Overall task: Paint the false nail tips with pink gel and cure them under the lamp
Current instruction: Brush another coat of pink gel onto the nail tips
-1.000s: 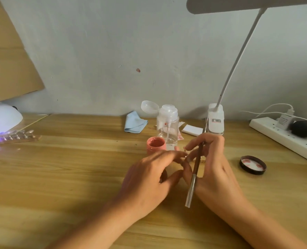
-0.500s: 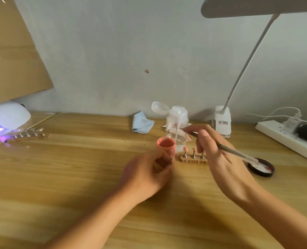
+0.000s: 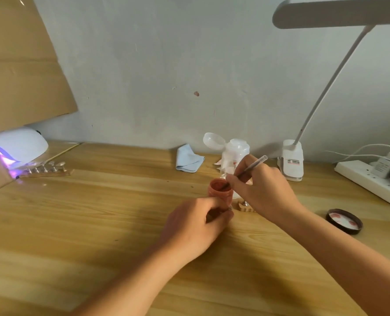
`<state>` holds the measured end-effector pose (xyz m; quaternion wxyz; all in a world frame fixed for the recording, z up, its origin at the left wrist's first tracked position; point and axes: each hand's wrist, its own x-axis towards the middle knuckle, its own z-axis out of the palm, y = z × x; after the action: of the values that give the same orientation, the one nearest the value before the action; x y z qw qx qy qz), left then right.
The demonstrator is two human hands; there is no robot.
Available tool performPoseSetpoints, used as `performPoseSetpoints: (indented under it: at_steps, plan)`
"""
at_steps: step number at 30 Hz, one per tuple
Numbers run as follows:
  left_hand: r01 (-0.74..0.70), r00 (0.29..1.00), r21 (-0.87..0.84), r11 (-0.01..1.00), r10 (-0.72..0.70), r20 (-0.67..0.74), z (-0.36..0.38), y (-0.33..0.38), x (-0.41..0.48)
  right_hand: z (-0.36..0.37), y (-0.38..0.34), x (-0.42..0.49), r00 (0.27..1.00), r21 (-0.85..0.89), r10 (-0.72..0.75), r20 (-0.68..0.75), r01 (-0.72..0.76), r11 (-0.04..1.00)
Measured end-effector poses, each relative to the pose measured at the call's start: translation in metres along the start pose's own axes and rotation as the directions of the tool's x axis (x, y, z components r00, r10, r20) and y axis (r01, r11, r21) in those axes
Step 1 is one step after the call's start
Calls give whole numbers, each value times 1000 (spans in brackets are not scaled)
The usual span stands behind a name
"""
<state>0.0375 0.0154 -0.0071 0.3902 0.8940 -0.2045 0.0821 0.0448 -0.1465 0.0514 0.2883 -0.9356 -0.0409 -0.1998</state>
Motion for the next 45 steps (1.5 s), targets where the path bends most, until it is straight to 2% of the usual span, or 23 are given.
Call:
performPoseSetpoints:
  at_steps: [2, 4, 6, 7, 8, 10, 12, 13, 17, 19, 21, 28, 34, 39, 42, 45]
  plan:
    - [5, 1000, 6, 1000, -5, -2, 0, 0, 0, 0, -1, 0, 1000, -5, -7, 11, 7, 1000]
    - [12, 1000, 19, 1000, -12, 6, 0, 1, 0, -2, -2, -3, 999, 6, -32, -35, 32, 999]
    - [7, 1000, 21, 1000, -7, 10, 0, 1, 0, -7, -2, -13, 990, 107, -53, -134, 67, 992]
    - [0, 1000, 17, 1000, 0, 6, -1, 1, -1, -10, -2, -20, 985, 223, -40, -167, 78, 972]
    - [-8, 1000, 11, 1000, 8, 2, -1, 1, -1, -12, -2, -29, 984, 373, -9, -177, 75, 925]
    - [-26, 1000, 17, 1000, 26, 1, -1, 1, -1, -13, 1, -49, 984, 649, 95, -148, 24, 760]
    - [-43, 999, 33, 999, 43, 5, -1, 1, 0, -12, 6, -65, 975, 791, 206, -85, -60, 609]
    - [-53, 999, 37, 998, 53, 7, 0, 1, 0, -11, 9, -71, 970, 815, 237, -53, -95, 571]
    - [-71, 997, 62, 996, 70, 11, 0, 3, 1, -9, 19, -79, 965, 821, 258, 40, -179, 542]
    - [-62, 998, 48, 997, 62, 4, -1, 2, 2, -9, 19, -78, 971, 837, 224, 78, -186, 515]
    - [-39, 999, 43, 998, 39, 0, -1, 1, 2, -7, 18, -79, 980, 823, 171, 104, -181, 538]
    - [15, 1000, 19, 1000, -16, 14, -2, 2, 3, 0, 20, -79, 984, 786, 149, 95, -166, 595]
    - [41, 999, -20, 999, -41, 12, -1, 2, 3, 1, 19, -79, 989, 701, 104, 105, -148, 697]
    - [24, 1000, -34, 999, -24, 10, -2, 3, 2, -1, 19, -80, 990, 731, 117, 74, -133, 669]
    - [14, 1000, -38, 999, -14, 10, -1, 3, 2, 0, 18, -80, 993, 704, 85, 88, -122, 700]
    - [11, 1000, -24, 1000, -11, 4, -1, 4, 2, -1, 19, -80, 992, 697, 120, 48, -119, 707]
